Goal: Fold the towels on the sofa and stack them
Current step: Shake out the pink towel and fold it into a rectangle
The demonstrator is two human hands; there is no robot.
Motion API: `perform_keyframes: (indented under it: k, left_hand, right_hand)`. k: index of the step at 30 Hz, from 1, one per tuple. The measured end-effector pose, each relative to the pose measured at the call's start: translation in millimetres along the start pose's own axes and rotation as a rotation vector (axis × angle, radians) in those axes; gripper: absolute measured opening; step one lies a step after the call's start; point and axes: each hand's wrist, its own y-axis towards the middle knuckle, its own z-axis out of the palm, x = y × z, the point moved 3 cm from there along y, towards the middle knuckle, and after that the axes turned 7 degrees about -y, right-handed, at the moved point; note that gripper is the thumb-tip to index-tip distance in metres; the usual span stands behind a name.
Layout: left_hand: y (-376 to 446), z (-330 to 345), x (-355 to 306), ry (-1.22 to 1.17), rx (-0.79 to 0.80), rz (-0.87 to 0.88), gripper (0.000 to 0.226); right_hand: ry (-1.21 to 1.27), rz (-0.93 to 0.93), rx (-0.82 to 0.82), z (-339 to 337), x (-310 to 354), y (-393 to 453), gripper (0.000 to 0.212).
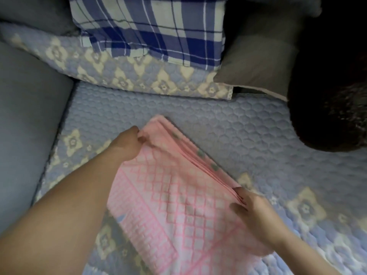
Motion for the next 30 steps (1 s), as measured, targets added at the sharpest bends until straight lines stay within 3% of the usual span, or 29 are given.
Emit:
perform_keyframes:
  k: [4,7,9,11,14,18,21,24,28,30]
  left_hand:
    - [0,-3,3,-0.144,-0.093,-0.041,0.013]
    - [17,-7,-25,-0.306,-0.209,0.015,0.012]
    - [24,-2,-35,-0.271,-0.149,-0.004,0.014]
    - [31,7,-39,-0.076,-0.05,0.042,0.026]
    - [48,8,-54,0.113,0.063,0.276,0.065]
    - [61,-5,-85,0.708,0.287,0.765,0.052]
    - [54,-21,-95,0.826,0.245,0.951,0.042]
    - [49,-27,-92,0.853,0.284,0.956,0.037]
    - [48,-32,-78,1.086,0.388,0.696,0.054]
    - [49,-38,-81,1.123,0.404,0.658,0.055]
  right_hand:
    - [-0.05,0.035,0.01,1,8,11,0.01]
    - [-0.02,0.062,-0.08,-1,2,11,0.022]
    - [-0.043,0.076,-0.162,-1,-5,6,0.014]
    - [-0.07,0.093,-0.213,5,-11,5,0.017]
    - [-0.072,0.142,-0.188,11,-8,11,0.016]
    - [-0.068,0.126,-0.195,16,-9,18,0.017]
    - [-0.066,0.136,-0.194,17,-10,15,0.015]
    - [-0.061,0.149,-0.202,15,-13,14,0.016]
    - [-0.042,0.142,-0.203,19,-18,12,0.015]
    - [-0.036,0.131,-0.199,22,-20,12,0.015]
